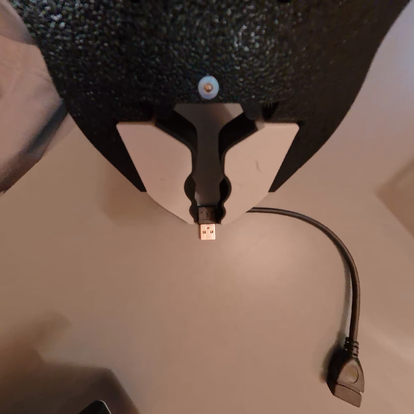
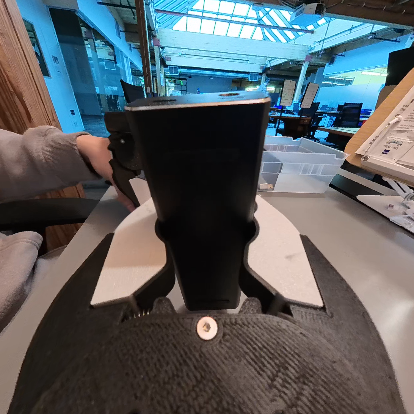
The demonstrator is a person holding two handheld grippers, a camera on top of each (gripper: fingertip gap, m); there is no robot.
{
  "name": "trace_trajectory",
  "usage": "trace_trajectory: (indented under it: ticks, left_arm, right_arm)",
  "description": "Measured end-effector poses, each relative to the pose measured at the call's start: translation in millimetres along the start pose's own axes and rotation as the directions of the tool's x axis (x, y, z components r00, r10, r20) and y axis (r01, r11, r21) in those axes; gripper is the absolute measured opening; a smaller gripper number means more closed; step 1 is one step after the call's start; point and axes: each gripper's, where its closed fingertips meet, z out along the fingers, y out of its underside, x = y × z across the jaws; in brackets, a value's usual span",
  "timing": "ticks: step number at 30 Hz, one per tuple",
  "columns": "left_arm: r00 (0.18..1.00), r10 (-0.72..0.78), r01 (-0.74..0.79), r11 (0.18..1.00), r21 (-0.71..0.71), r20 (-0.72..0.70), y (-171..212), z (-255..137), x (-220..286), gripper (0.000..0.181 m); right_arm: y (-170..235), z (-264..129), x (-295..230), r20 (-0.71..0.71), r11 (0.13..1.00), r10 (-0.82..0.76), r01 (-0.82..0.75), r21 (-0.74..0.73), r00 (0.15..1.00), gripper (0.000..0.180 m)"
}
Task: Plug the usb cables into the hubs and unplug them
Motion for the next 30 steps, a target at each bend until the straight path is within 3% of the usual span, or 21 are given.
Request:
trace_trajectory:
  ticks: [1, 7, 11, 16, 30]
  left_arm:
    - [1.000, 0.010, -0.010, 1.000, -0.001, -0.013, 0.1, 0.0, -0.7, 0.017]
    - [0.980, 0.185, -0.178, 0.981, 0.080, -0.077, -8.9, -1.2, -4.3, 0.017]
    - [0.929, 0.356, -0.329, 0.921, 0.208, -0.107, -47.7, -30.6, 12.4, 0.017]
    - [0.862, 0.501, -0.477, 0.854, 0.207, -0.080, -92.8, -57.2, 33.8, 0.017]
    - [0.827, 0.552, -0.542, 0.834, 0.105, -0.108, -123.0, -52.0, 60.0, 0.017]
  right_arm:
    - [0.1, -0.1, -1.1, 0.009, 1.000, 0.004, -0.004, 0.001, 1.000, 0.072]
    - [3.4, -0.4, -22.0, 0.166, 0.999, 0.050, -0.048, -0.015, 0.985, 0.073]
    - [4.0, 2.0, -33.6, 0.236, 0.998, 0.070, -0.069, -0.015, 0.969, 0.073]
    - [3.8, 4.2, -38.0, 0.269, 0.995, 0.094, -0.098, 0.001, 0.958, 0.073]
    - [9.0, 9.4, -44.4, 0.285, 0.995, 0.095, -0.089, -0.034, 0.954, 0.073]
